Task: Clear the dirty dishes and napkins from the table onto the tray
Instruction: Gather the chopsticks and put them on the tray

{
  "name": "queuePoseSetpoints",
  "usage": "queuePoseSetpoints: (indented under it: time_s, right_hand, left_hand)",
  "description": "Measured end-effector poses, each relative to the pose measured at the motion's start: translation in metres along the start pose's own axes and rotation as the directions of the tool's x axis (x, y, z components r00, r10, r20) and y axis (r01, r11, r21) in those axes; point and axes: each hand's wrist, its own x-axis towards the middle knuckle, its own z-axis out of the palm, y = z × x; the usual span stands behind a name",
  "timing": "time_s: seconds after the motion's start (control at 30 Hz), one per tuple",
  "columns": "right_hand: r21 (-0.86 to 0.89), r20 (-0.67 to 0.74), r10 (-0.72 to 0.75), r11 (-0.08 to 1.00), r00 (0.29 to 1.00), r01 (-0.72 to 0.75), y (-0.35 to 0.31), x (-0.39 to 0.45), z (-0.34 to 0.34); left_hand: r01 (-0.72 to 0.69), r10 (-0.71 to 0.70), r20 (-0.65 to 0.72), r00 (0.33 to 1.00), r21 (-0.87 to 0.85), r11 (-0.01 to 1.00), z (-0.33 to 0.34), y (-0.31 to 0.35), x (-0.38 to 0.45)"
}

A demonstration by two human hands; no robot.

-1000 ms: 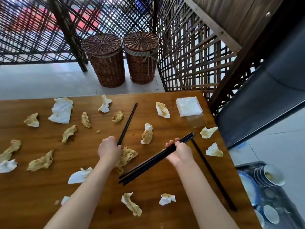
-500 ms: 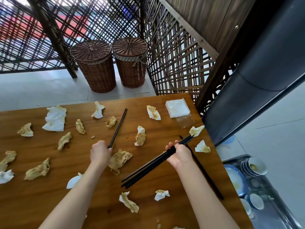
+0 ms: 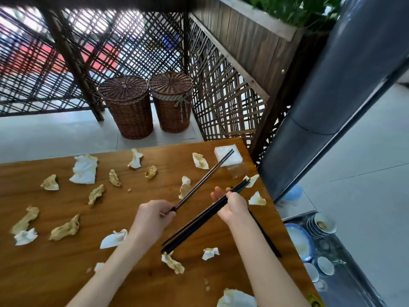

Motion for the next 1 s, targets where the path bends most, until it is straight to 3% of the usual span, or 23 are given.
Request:
queuePoseSetpoints:
  time_s: [0.37, 0.7, 1.0]
  right_hand:
    - [0.116, 0.134, -0.079, 0.991, 0.988, 0.063, -0.016, -0.047, -0.017]
    - [0.267, 0.073, -0.014, 0.964, 0.997, -0.006, -0.014, -0.062, -0.05]
    - [0.21, 0.0, -0.057, 0.976, 0.998, 0.055, -0.011, -0.061, -0.083]
  left_hand:
    - [-0.214, 0.2, 0.114, 0.973, 0.124, 0.969, -0.011, 0.031, -0.048]
    - [-0.315, 0.28, 0.205, 0.938, 0.163, 0.935, -0.006, 0.046, -0.071]
    - [-0.341, 0.29, 0.285, 0.914, 0.15, 0.928, 0.013, 0.053, -0.077]
